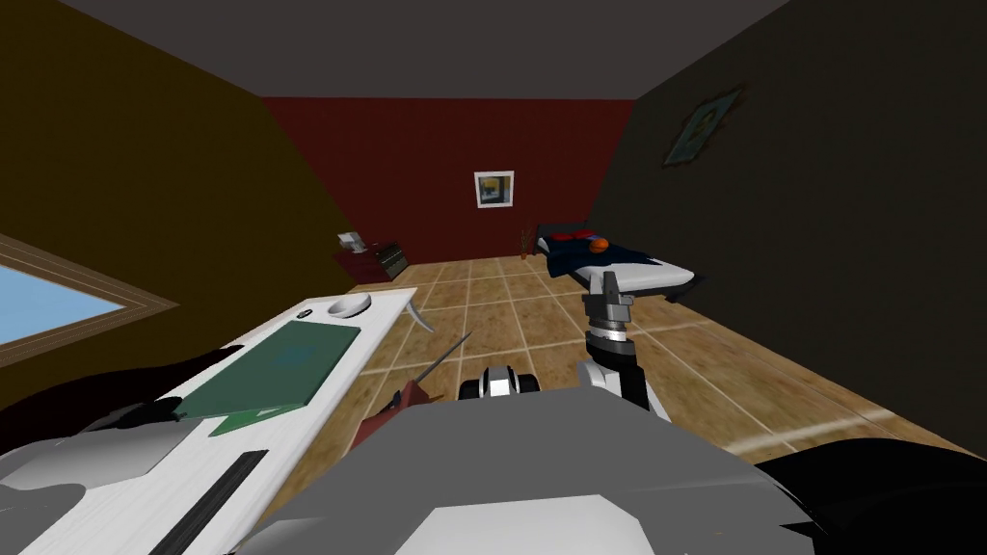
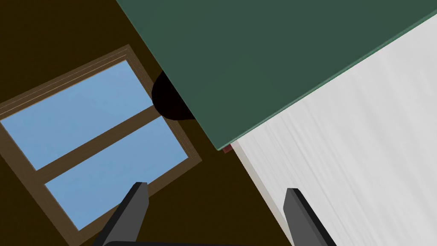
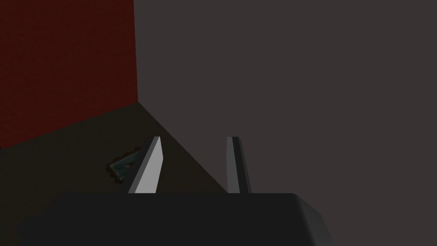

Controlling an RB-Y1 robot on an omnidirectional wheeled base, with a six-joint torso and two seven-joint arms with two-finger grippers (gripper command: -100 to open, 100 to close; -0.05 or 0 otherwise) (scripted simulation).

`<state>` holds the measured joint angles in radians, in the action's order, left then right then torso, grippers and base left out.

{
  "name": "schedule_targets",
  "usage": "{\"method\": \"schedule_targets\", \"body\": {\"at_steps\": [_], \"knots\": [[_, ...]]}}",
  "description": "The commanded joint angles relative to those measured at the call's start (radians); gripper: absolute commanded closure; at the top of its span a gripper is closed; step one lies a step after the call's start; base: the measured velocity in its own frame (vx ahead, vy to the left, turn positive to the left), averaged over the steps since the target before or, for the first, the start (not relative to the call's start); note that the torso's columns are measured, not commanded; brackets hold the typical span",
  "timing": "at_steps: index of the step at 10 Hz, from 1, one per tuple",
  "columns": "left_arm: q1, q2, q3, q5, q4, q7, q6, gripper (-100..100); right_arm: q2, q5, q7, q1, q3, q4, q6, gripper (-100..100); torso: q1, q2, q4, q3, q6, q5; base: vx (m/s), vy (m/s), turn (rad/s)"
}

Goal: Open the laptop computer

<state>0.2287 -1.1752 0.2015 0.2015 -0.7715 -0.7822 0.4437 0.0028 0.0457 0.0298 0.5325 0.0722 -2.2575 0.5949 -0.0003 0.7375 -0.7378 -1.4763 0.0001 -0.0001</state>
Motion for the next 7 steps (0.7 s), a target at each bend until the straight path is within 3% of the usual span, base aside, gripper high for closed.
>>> {"method": "schedule_targets", "body": {"at_steps": [1,4,7], "knots": [[0.010,-0.010,-0.001,0.049,0.027,0.040,0.004,-100,0.000,0.000,0.000,0.000,0.000,0.000,0.000,0,0.001,-0.001,0.000,-0.001,0.000,0.000,0.115,0.004,0.011],[0.029,-0.027,-0.003,0.124,0.062,0.095,0.010,-100,0.000,0.000,0.000,0.000,0.000,0.000,0.000,0,0.001,0.000,0.000,0.000,0.000,0.000,0.123,0.013,0.014],[0.040,-0.036,-0.004,0.172,0.086,0.131,0.013,-100,0.000,0.000,0.000,0.000,0.000,0.000,0.000,0,0.000,0.002,-0.001,0.001,0.000,0.000,0.091,0.013,0.011]]}}
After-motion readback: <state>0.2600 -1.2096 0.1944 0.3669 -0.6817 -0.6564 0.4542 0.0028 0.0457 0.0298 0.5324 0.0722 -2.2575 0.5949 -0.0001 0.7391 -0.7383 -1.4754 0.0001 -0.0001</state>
